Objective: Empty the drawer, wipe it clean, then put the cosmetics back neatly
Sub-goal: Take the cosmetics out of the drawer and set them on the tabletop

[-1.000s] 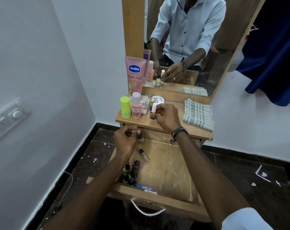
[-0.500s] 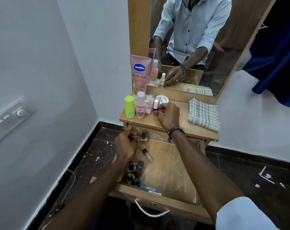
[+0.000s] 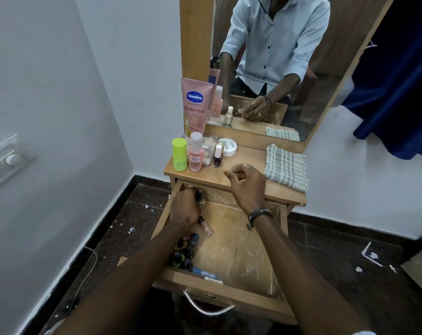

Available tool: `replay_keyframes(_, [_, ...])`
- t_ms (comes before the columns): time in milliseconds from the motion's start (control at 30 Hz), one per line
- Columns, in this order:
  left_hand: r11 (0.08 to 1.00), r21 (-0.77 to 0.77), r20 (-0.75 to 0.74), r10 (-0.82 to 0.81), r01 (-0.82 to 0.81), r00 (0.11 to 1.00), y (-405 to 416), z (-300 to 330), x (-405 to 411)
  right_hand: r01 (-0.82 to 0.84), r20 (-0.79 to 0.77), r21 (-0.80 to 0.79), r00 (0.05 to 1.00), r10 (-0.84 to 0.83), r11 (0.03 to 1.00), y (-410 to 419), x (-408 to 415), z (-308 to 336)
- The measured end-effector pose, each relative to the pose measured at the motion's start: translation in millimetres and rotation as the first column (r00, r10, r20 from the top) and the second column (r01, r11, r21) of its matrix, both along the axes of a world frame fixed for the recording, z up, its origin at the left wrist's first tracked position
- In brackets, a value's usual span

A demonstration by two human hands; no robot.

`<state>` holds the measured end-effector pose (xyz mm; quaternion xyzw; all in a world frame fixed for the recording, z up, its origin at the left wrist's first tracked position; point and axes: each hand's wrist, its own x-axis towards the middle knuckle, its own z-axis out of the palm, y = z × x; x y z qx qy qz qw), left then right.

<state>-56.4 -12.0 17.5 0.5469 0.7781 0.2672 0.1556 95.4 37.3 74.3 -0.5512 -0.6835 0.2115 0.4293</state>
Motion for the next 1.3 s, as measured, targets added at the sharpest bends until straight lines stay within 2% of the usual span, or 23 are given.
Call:
replay_keyframes(133, [1.000,-0.025,-0.010,0.005,-0.005,1.000,3.8,-3.6,4.5,-0.046,-0.010,-0.023,0.999,0.046,0.999,-9.8,12.9,-5.2])
replay_keyframes(267, [0.999,0.008,0.072,-0.036,0.036,0.997,1.3,-5.7,1.3,-0.101,0.011,-0.083,0.995,0.102,0.991,-12.2,23.1,-6.1])
replay_keyframes(433, [0.950,0.168,0.276,-0.303,0.265,0.912,-8.9,3.4,-6.2,-0.272,0.104,-0.226,0.948,0.301,0.935,-11.7,32.7,-0.5])
replay_keyframes(567, [0.914,0.286,0.328,-0.377,0.289,0.866,-12.9,13.9,-5.0,-0.347,0.152,-0.336,0.897,0.414,0.875,-11.3,31.5,3.5])
replay_keyframes(700, [0.888,0.377,0.381,-0.409,0.264,0.830,-10.1,29.6,2.4,-0.365,0.120,-0.299,0.903,0.414,0.882,-12.1,27.1,7.0])
replay_keyframes(900, [0.904,0.417,0.514,-0.325,0.100,0.794,-7.6,48.7,7.3,-0.351,0.171,-0.232,0.904,0.393,0.907,-5.2,18.5,19.6])
replay_keyframes(1100, [0.929,0.358,0.545,-0.125,-0.096,0.829,-10.9,41.3,-1.0,-0.271,0.153,-0.152,0.944,0.294,0.950,9.6,4.4,24.9])
replay_keyframes(1167, [0.945,0.312,0.519,-0.085,-0.095,0.851,-17.1,33.4,-7.8,-0.225,0.144,-0.143,0.959,0.245,0.964,15.8,-0.3,24.2])
replay_keyframes(1300, [0.974,0.224,0.417,-0.112,0.018,0.902,-28.6,25.1,-16.8,-0.172,0.158,-0.174,0.967,0.200,0.970,24.7,-8.8,20.8])
